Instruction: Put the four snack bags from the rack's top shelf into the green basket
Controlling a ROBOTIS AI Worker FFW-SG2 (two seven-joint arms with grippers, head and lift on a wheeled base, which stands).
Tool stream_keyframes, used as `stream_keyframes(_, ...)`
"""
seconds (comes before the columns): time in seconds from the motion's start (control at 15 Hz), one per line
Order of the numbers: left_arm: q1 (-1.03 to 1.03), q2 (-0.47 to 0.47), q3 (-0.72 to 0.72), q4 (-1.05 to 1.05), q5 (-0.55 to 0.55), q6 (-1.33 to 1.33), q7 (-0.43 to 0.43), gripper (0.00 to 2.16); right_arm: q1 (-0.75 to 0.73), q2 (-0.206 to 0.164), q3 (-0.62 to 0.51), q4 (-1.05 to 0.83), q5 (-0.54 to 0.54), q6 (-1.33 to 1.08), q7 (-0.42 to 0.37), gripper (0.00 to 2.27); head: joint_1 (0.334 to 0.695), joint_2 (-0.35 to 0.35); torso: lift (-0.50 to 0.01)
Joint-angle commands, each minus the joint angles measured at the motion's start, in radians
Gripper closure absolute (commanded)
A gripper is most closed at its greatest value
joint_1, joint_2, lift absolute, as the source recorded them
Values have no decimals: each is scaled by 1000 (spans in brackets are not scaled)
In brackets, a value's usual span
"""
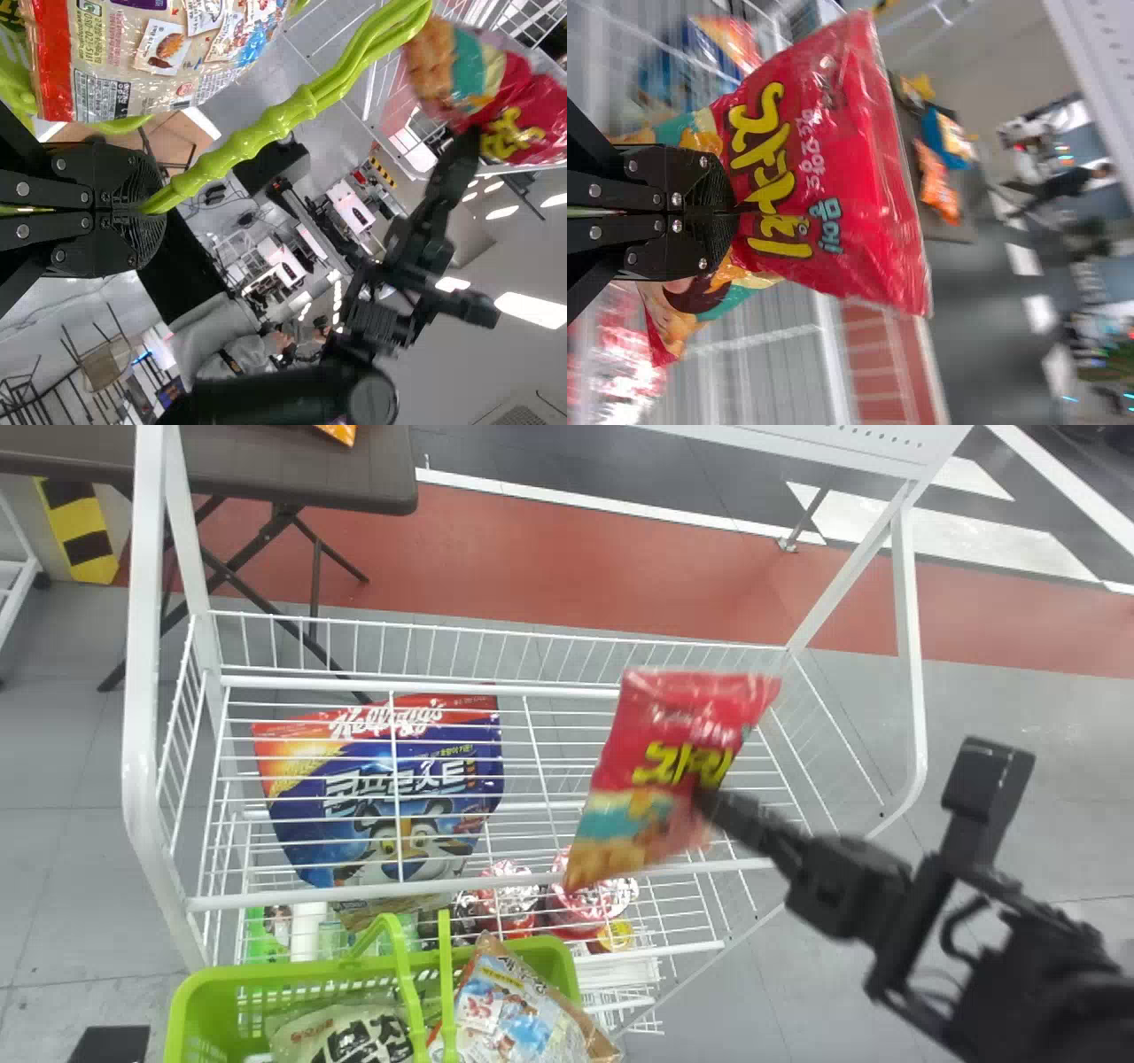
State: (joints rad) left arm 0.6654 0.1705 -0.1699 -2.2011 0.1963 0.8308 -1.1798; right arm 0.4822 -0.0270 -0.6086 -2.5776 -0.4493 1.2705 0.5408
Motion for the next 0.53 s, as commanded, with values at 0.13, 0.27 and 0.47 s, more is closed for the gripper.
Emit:
stream_keyframes(0.13, 0, -3, -2, -2, -3, 0, 0, 1760, 27, 15, -246, -138, -278, 302, 51, 2243, 695, -350, 0)
stream_keyframes(0.27, 0, -6, -3, -2, -6, 0, 0, 1760, 27, 13, -266, -142, -312, 302, 65, 2243, 695, -350, 0)
stream_keyframes(0.47, 0, -6, -13, -2, -11, -3, 6, 1760, 47, 6, -244, -111, -315, 302, 79, 2243, 695, -350, 0)
